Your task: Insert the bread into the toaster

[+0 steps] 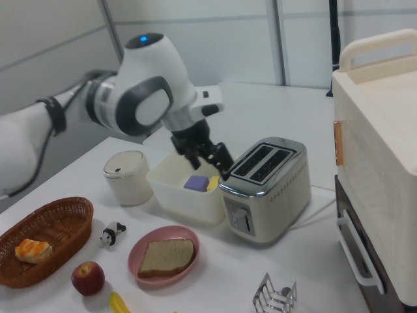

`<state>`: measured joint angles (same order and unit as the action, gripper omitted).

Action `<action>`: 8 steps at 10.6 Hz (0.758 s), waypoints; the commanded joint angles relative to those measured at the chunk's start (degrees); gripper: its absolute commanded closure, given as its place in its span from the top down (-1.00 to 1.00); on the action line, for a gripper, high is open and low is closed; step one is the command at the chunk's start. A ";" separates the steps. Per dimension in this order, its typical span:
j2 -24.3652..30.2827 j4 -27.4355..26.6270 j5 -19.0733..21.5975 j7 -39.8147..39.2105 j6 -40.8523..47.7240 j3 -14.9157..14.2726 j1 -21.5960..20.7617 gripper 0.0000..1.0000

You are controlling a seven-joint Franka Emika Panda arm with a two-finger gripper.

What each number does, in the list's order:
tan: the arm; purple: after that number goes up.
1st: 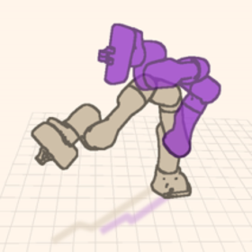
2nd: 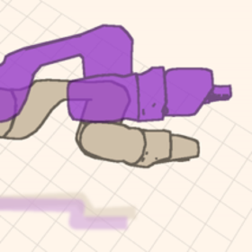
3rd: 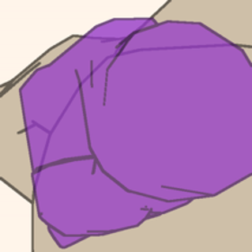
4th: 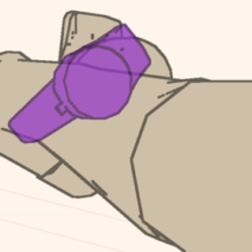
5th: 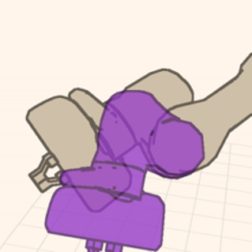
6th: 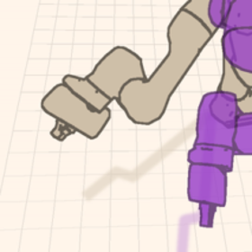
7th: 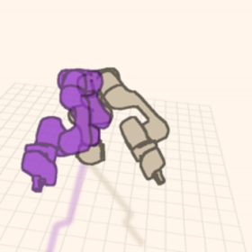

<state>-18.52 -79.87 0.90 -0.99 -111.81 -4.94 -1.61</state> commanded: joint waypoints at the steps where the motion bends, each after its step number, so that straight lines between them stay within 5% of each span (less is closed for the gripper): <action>1: 7.52 -4.41 -0.99 0.55 15.34 -0.51 -1.03 1.00; 5: 16.30 -13.62 -0.90 0.37 18.90 -0.24 -1.20 1.00; 8: 17.03 -14.61 -0.90 1.16 18.99 -0.15 -1.12 1.00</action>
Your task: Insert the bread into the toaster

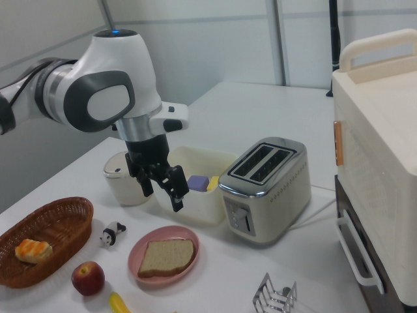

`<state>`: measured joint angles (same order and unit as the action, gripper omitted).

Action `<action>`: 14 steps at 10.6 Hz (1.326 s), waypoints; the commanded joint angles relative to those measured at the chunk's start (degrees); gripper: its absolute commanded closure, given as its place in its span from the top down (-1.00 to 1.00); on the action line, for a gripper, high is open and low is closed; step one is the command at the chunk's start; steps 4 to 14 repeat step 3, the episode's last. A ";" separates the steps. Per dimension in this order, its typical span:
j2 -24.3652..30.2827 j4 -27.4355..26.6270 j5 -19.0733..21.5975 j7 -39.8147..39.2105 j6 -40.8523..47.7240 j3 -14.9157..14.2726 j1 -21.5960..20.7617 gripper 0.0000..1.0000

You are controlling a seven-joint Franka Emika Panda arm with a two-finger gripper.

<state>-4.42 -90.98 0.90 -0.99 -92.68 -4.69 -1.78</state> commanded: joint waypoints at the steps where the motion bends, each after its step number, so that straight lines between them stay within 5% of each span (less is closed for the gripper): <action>1: 2.92 -3.33 -0.99 1.34 -0.04 -0.41 -0.85 1.00; 14: 2.92 -3.24 -1.17 2.48 -0.04 -0.50 -0.85 1.00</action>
